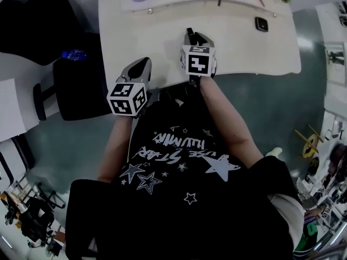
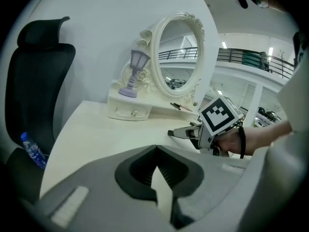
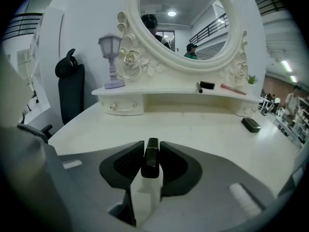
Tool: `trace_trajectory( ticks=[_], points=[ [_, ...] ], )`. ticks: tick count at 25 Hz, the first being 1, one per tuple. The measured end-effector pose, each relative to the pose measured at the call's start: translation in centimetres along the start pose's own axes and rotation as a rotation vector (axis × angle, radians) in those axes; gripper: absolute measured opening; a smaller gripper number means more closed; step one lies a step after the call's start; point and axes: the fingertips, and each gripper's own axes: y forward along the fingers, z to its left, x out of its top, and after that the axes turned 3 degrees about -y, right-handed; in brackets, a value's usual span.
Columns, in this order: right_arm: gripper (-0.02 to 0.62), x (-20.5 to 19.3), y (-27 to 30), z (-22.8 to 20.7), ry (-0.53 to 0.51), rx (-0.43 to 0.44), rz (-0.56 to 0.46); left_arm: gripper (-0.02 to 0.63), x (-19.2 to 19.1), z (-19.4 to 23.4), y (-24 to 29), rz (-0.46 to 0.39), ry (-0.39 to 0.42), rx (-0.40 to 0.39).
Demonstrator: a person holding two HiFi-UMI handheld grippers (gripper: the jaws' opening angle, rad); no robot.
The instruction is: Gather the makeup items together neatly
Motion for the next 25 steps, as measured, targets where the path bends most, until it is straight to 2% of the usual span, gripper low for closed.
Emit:
trace_trajectory(
  ticks=[11,16,25],
  points=[
    [0.127,0.1,-1.7,-5.8,0.047,-0.112,-0.065,0.002,0.1,-1.6,1.1,0.021,0.025,-0.072],
    [0.127,-0.2,-1.1,-6.6,0.029,-0.097,-0.080,0.002,0.1,-1.5,1.4,0.026,0.029,-0.082],
    [0.130,-1.9,0.0,-5.8,0.015,-0.094,-0.007,0.002,-0.1,-1.4,1.8,0.035,0.026,-0.105]
  ],
)
